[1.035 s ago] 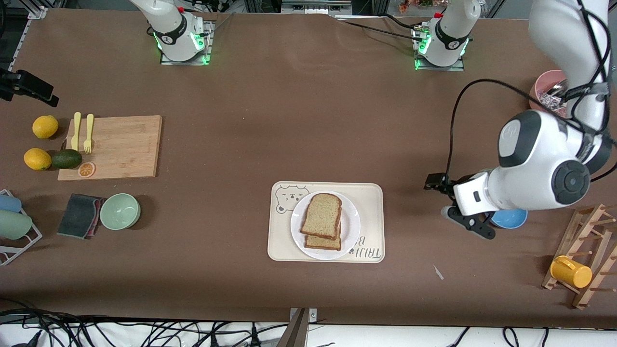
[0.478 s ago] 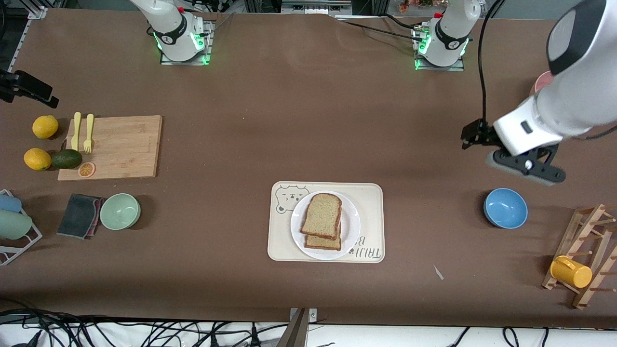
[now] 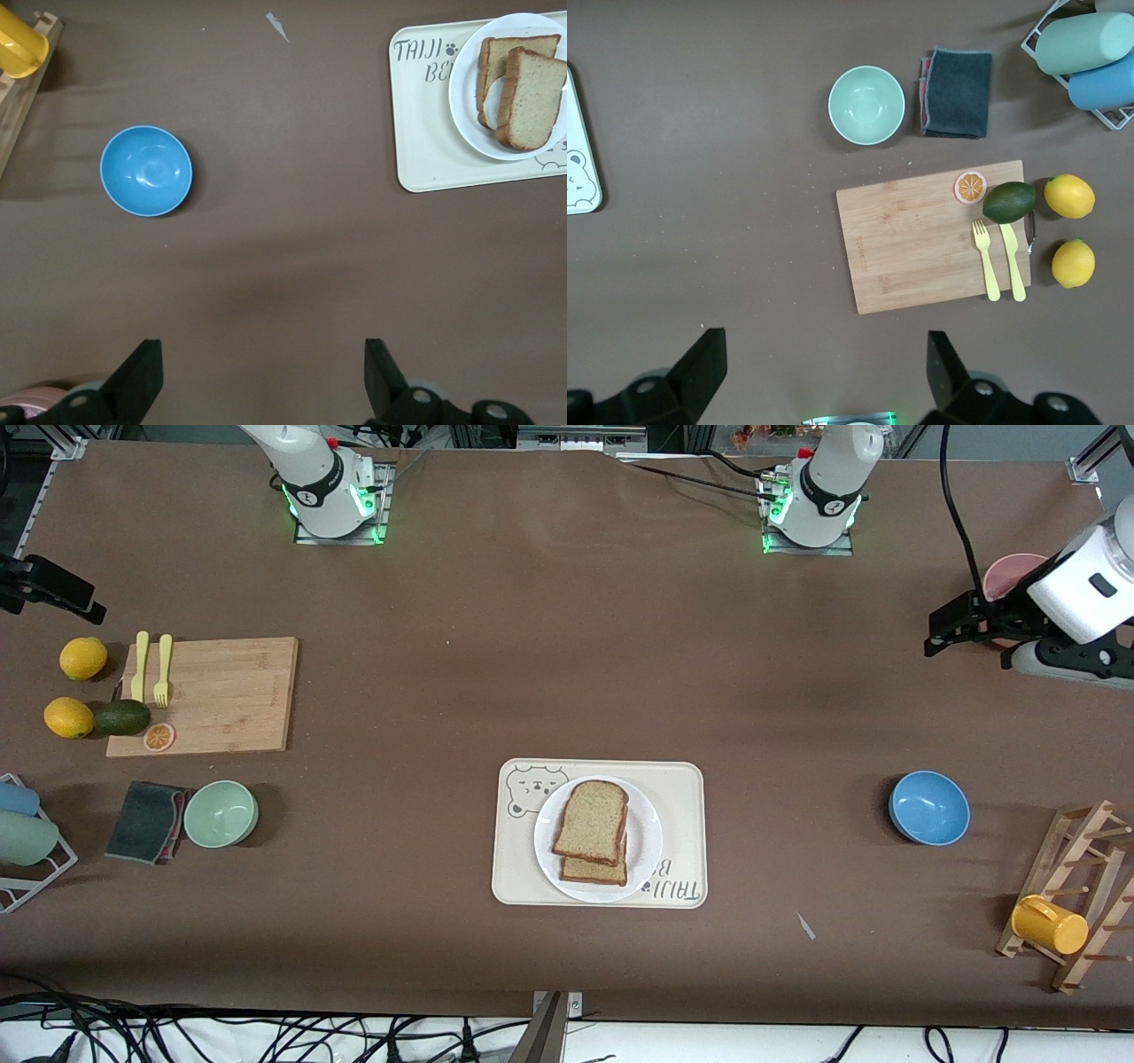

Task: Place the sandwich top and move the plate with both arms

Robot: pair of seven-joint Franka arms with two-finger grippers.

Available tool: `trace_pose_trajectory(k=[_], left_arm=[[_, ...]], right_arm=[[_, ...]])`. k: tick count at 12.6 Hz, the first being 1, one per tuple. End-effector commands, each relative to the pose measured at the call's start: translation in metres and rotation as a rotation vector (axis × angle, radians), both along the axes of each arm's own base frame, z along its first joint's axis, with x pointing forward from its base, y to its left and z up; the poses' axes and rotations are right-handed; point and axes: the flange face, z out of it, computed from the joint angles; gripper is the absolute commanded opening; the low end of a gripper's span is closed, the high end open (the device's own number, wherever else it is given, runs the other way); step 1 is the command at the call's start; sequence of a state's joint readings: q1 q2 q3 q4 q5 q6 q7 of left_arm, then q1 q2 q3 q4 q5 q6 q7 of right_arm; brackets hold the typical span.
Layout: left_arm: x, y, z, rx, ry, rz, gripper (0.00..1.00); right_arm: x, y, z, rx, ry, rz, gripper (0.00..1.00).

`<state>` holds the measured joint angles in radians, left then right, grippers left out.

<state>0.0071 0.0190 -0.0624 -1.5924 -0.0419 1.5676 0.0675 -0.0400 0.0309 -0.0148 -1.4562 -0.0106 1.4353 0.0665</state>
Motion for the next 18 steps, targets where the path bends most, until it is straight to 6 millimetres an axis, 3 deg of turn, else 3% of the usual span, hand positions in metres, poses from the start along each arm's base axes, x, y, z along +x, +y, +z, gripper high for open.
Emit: trace_pose_trajectory(k=[1,18], left_arm=[[-0.0262,-0.0153,-0.0001,0.051,-0.023,-0.026,1.00],[-0.0211,-0.0093,-0.0065,0.029,0.027,-0.013,1.00]], right_arm=[[-0.0009,-0.0023,0.0060,0.017,-0.013,-0.009,1.00],[0.0030,-0.0001,0.0070,0.030,-0.040,-0.006,1.00]])
